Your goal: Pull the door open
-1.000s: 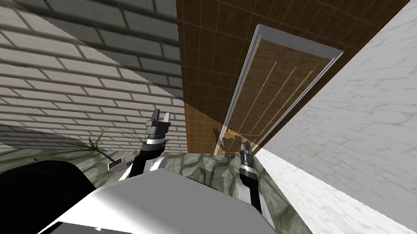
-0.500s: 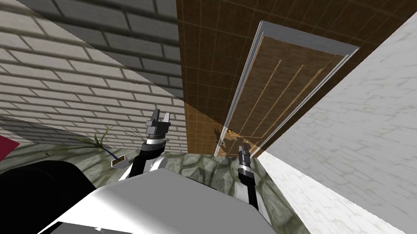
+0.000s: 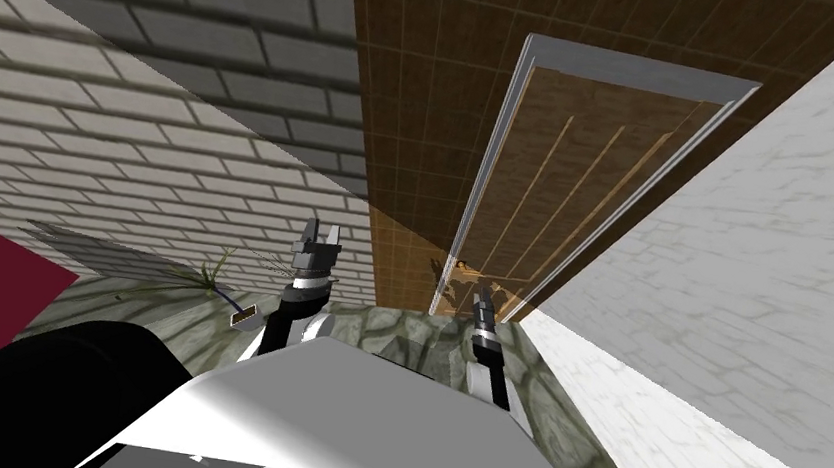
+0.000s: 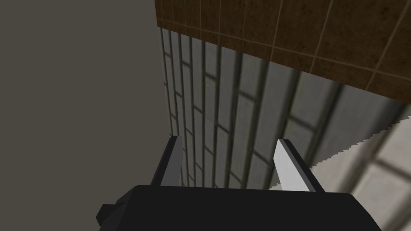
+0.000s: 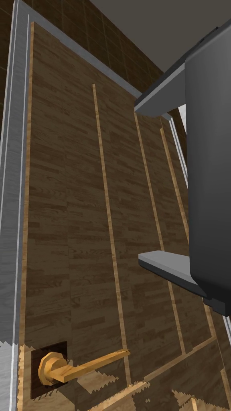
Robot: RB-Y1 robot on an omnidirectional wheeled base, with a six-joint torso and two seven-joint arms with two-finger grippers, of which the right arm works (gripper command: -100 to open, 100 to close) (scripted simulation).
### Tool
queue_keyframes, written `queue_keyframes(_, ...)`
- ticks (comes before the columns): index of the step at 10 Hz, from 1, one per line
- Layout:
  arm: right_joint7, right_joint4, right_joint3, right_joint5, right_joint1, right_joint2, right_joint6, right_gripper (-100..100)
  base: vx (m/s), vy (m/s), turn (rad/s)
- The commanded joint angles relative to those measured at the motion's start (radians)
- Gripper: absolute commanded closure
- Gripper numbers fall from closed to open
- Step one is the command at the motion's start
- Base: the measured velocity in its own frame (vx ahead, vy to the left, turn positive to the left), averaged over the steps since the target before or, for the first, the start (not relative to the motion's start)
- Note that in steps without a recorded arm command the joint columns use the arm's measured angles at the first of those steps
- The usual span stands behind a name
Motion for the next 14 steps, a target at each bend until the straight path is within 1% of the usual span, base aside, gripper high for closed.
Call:
queue_keyframes(1,-0.010,0.050,-0.004,-0.004,-0.010,-0.010,-0.009,-100,0.030,-0.049,0.062)
queue_keyframes(2,-0.019,0.085,-0.007,-0.008,-0.037,-0.016,-0.024,-100,0.047,-0.060,0.110)
queue_keyframes(3,-0.019,0.113,-0.007,-0.008,-0.037,-0.016,-0.024,-100,0.037,-0.052,0.063)
queue_keyframes(4,-0.028,0.153,-0.010,-0.012,-0.063,-0.022,-0.039,-100,0.034,-0.059,0.114)
queue_keyframes(5,-0.028,0.174,-0.010,-0.012,-0.063,-0.022,-0.039,-100,0.025,-0.050,0.057)
queue_keyframes(6,-0.037,0.212,-0.014,-0.015,-0.089,-0.028,-0.054,-100,0.029,-0.062,0.094)
queue_keyframes(7,-0.037,0.236,-0.014,-0.015,-0.089,-0.028,-0.054,-100,0.024,-0.055,0.065)
queue_keyframes(8,-0.045,0.264,-0.017,-0.019,-0.114,-0.034,-0.068,-100,0.034,-0.059,0.096)
queue_keyframes(9,-0.045,0.292,-0.017,-0.019,-0.114,-0.034,-0.068,-100,0.033,-0.052,0.067)
queue_keyframes(10,-0.045,0.297,-0.017,-0.019,-0.114,-0.034,-0.068,-100,0.013,-0.021,-0.001)
queue_keyframes(11,-0.054,0.335,-0.020,-0.023,-0.140,-0.040,-0.082,-100,0.015,-0.034,0.093)
queue_keyframes(12,-0.054,0.358,-0.020,-0.023,-0.140,-0.040,-0.082,-100,0.024,-0.044,0.066)
queue_keyframes(13,-0.062,0.389,-0.023,-0.027,-0.165,-0.046,-0.097,-100,0.044,-0.058,0.144)
queue_keyframes(14,-0.062,0.419,-0.023,-0.027,-0.165,-0.046,-0.097,-100,0.037,-0.053,0.046)
